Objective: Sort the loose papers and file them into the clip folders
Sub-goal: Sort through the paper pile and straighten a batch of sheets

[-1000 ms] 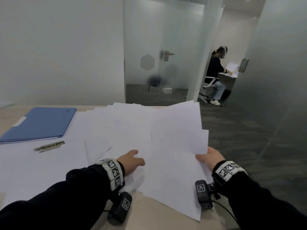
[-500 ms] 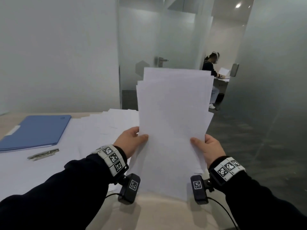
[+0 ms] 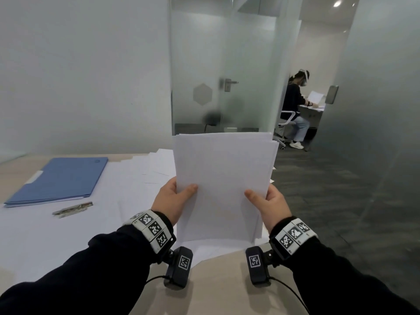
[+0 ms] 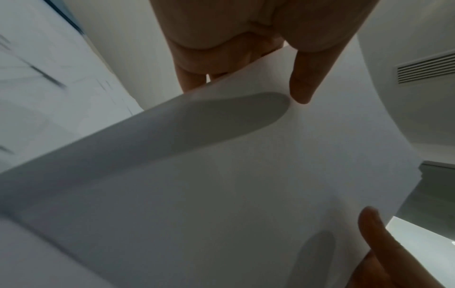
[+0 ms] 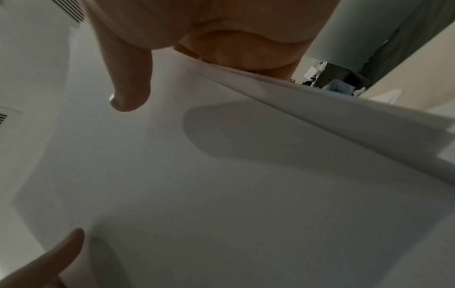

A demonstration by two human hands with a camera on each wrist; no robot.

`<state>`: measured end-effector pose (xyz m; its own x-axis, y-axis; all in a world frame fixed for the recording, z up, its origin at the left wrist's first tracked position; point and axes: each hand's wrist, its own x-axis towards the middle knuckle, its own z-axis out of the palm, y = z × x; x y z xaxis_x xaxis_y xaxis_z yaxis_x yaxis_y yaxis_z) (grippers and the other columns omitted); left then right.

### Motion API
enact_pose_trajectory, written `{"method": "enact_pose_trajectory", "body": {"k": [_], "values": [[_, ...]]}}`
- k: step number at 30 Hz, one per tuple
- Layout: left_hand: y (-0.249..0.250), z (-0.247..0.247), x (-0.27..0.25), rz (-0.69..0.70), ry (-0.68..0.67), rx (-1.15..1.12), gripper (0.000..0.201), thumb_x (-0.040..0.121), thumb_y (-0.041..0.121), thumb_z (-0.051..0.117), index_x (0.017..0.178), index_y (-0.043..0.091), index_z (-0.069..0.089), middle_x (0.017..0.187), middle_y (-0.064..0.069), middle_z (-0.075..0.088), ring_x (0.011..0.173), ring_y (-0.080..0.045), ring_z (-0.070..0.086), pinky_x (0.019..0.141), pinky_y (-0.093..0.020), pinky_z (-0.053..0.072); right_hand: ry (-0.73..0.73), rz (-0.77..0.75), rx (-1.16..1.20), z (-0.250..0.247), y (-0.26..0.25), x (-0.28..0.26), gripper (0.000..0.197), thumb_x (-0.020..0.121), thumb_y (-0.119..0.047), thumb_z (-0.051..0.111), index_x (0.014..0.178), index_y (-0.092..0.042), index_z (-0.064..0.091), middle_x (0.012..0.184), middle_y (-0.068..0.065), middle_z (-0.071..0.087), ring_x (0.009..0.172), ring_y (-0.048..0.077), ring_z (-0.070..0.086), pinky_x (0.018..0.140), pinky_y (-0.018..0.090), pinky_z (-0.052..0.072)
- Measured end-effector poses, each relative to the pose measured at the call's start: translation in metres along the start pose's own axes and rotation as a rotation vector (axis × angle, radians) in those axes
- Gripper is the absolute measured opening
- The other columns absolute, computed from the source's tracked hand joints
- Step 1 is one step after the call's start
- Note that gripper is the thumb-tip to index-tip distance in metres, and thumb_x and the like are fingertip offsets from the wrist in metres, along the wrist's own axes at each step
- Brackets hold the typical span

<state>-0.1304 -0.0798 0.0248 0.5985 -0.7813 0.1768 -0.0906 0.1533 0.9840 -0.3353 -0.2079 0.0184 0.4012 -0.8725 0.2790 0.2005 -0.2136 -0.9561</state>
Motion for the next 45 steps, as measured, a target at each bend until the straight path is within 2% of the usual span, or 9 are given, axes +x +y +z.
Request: {"method": "enact_pose_trajectory", "body": {"k": [5,11,18,23,28,32,37,41,45], "values": [[-0.021,0.002,-0.002,-0.114,-0.062,0.023,0.057,0.058,0.048,0.077,0.107,0.02,0.069,0.102,0.002,0.076,0.097,-0.021,0.072,0.097,-0.048,0.053,-0.011,0.104,-0.126,-0.001,0.019,-0.006,0.024,0.086,-0.014,0.072,0.109,-0.018,0.067,0.099,-0.001,0.075,0.09,0.015,0.072,0.075,0.025,0.055],[-0.028,-0.002,0.001,-0.206,-0.105,0.098,0.022,0.082,0.024,0.067,0.104,0.023,0.069,0.102,-0.001,0.076,0.097,-0.027,0.072,0.094,-0.054,0.053,0.031,0.118,-0.256,0.006,0.021,0.004,0.011,0.088,-0.023,0.07,0.098,-0.024,0.068,0.092,-0.008,0.074,0.083,0.008,0.071,0.07,0.022,0.052],[-0.042,-0.015,0.001,-0.415,-0.254,0.27,0.017,0.095,0.013,0.056,0.106,0.023,0.065,0.09,-0.005,0.077,0.077,-0.025,0.073,0.059,-0.038,0.059,-0.066,0.237,-0.407,0.007,0.04,0.022,0.014,0.091,-0.032,0.065,0.103,-0.025,0.067,0.099,-0.005,0.074,0.088,0.014,0.07,0.084,0.032,0.055],[-0.062,-0.018,0.02,-0.48,-0.148,0.111,0.024,0.095,0.002,0.054,0.11,0.016,0.066,0.096,-0.012,0.076,0.09,-0.035,0.072,0.081,-0.049,0.058,-0.035,0.341,-0.505,0.0,0.062,0.039,0.037,0.095,-0.045,0.052,0.079,-0.013,0.057,0.071,-0.007,0.06,0.063,0.013,0.054,0.061,0.027,0.04],[-0.076,-0.02,0.05,-0.414,0.043,-0.013,0.024,0.09,0.0,0.057,0.11,0.011,0.064,0.1,-0.015,0.074,0.091,-0.035,0.07,0.089,-0.05,0.055,0.224,0.354,-0.559,-0.036,0.081,0.07,0.02,0.093,-0.027,0.056,0.084,-0.012,0.066,0.093,0.001,0.07,0.085,0.021,0.06,0.072,0.028,0.042],[-0.089,-0.021,0.067,-0.347,0.085,0.02,0.033,0.066,0.021,0.062,0.098,0.016,0.069,0.089,-0.009,0.076,0.087,-0.036,0.071,0.088,-0.057,0.055,0.326,0.432,-0.683,-0.061,0.094,0.097,0.012,0.086,-0.026,0.057,0.092,-0.021,0.066,0.099,0.002,0.067,0.095,0.026,0.06,0.082,0.03,0.044],[-0.102,-0.027,0.066,-0.401,0.022,0.013,0.028,0.061,0.021,0.063,0.085,0.026,0.075,0.088,-0.015,0.076,0.086,-0.042,0.071,0.088,-0.063,0.053,0.193,0.642,-0.864,-0.072,0.113,0.14,0.035,0.086,-0.035,0.054,0.105,-0.008,0.066,0.108,0.015,0.065,0.095,0.033,0.057,0.085,0.033,0.042],[-0.106,-0.033,0.065,-0.398,0.02,0.024,0.034,0.059,0.028,0.066,0.093,0.026,0.075,0.093,-0.013,0.076,0.089,-0.041,0.071,0.091,-0.061,0.052,0.201,0.733,-0.814,-0.068,0.12,0.169,0.05,0.084,-0.046,0.057,0.114,-0.007,0.063,0.106,0.016,0.063,0.1,0.034,0.061,0.097,0.038,0.045],[-0.11,-0.033,0.063,-0.365,0.018,0.0,0.038,0.06,0.031,0.067,0.098,0.025,0.073,0.097,-0.011,0.076,0.091,-0.039,0.072,0.091,-0.063,0.051,0.156,0.713,-0.735,-0.067,0.129,0.193,0.05,0.093,-0.037,0.054,0.134,-0.008,0.054,0.135,0.013,0.055,0.095,0.019,0.047,0.081,0.028,0.038]]}}
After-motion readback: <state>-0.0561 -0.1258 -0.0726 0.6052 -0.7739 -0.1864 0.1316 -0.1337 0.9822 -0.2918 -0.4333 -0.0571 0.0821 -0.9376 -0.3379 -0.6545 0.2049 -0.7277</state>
